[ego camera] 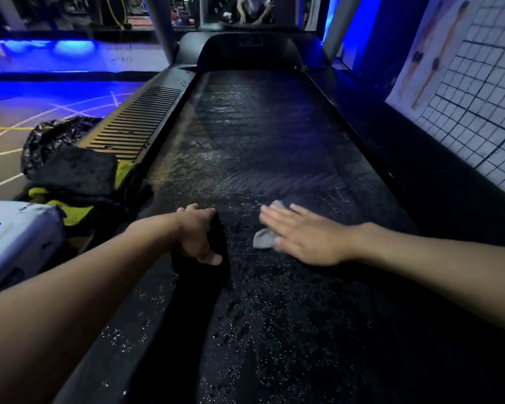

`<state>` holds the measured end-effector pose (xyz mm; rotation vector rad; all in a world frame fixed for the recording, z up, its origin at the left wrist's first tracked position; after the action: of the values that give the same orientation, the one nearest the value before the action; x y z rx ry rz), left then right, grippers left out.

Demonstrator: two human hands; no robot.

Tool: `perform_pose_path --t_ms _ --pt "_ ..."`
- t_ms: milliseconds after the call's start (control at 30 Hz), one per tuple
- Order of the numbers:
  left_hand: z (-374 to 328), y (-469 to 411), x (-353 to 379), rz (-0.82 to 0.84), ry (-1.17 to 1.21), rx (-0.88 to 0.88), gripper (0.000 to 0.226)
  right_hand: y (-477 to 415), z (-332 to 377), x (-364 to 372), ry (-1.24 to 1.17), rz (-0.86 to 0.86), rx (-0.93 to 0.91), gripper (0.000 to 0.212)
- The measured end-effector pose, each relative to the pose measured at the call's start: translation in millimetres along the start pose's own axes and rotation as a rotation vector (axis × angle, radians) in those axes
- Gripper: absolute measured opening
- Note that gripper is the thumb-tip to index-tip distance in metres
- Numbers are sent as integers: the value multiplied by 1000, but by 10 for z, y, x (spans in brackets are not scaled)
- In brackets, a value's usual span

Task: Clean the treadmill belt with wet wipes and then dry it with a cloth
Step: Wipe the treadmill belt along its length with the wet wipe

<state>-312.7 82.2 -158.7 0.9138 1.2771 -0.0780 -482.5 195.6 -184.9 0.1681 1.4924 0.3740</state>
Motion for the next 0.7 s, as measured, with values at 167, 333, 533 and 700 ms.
perform_pose_path --t_ms 167,333,533,700 --pt "156 -59 62 -61 2 -47 115 -158 -53 -75 -41 -38 130 66" --pt "250 -42 83 -50 54 -81 125 -232 -64 -91 -15 -27 71 62" --pt "265 1 24 -24 39 -22 116 -308 262 -28 8 -37 -59 61" --pt "386 32 56 -55 69 -29 112 -476 -43 -215 -55 -75 182 60"
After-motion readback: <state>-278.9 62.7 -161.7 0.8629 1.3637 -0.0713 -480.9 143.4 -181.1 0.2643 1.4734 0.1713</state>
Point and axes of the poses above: each hand's wrist, its own y-axis away from the middle knuckle, its own x-axis out of the palm, z = x × y, the point moved 5 cm from there along -y, towards the middle knuckle, and after that the axes turned 4 degrees about z, right-handed, at the moved point
